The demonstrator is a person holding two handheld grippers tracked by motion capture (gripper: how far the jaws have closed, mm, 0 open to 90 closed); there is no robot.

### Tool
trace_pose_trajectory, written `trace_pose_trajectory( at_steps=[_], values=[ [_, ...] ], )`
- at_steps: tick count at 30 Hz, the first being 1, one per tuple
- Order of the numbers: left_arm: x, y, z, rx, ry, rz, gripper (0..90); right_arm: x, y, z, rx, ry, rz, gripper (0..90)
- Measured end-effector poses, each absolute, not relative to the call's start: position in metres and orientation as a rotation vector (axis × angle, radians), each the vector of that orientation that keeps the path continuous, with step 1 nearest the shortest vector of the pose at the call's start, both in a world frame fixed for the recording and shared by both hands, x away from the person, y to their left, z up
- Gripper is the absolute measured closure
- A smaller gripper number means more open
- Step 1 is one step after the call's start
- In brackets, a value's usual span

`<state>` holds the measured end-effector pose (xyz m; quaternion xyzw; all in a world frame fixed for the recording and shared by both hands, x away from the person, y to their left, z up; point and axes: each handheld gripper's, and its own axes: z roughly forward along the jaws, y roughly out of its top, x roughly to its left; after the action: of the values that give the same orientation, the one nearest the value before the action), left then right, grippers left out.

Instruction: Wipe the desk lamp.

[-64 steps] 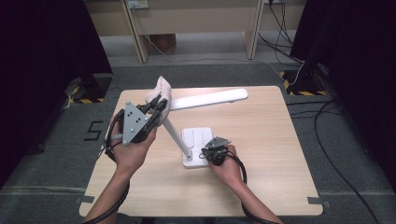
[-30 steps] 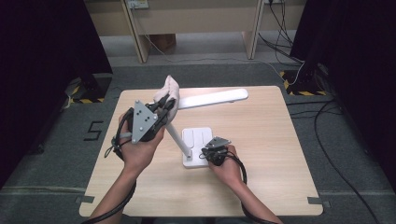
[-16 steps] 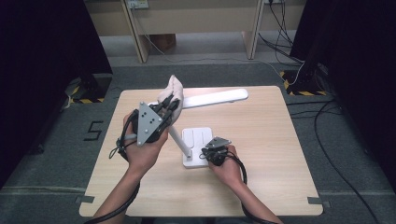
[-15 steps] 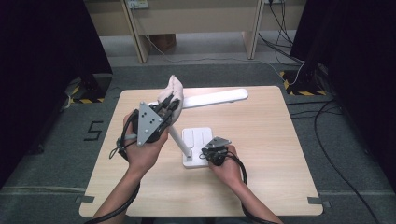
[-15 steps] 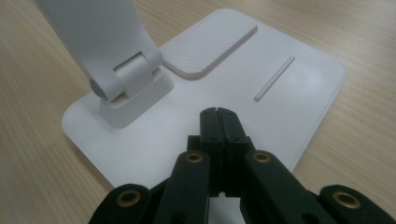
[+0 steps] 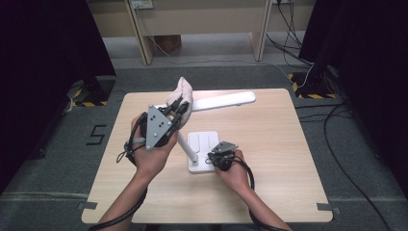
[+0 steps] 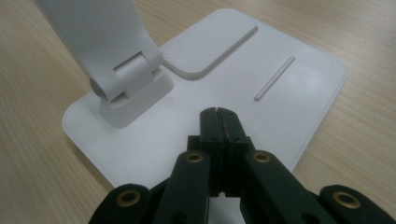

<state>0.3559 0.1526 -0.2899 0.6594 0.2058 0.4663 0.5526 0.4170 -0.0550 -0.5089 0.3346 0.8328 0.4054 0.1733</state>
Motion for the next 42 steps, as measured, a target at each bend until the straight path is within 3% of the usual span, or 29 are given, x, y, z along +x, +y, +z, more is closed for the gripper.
trace_pose_trajectory(
  at_steps=[42],
  values=[
    [0.363,0.128,-0.289,1.568,0.457,1.077,81.9,0.416,-0.055,-0.509,0.96,2.356,1.155,90.0]
  ],
)
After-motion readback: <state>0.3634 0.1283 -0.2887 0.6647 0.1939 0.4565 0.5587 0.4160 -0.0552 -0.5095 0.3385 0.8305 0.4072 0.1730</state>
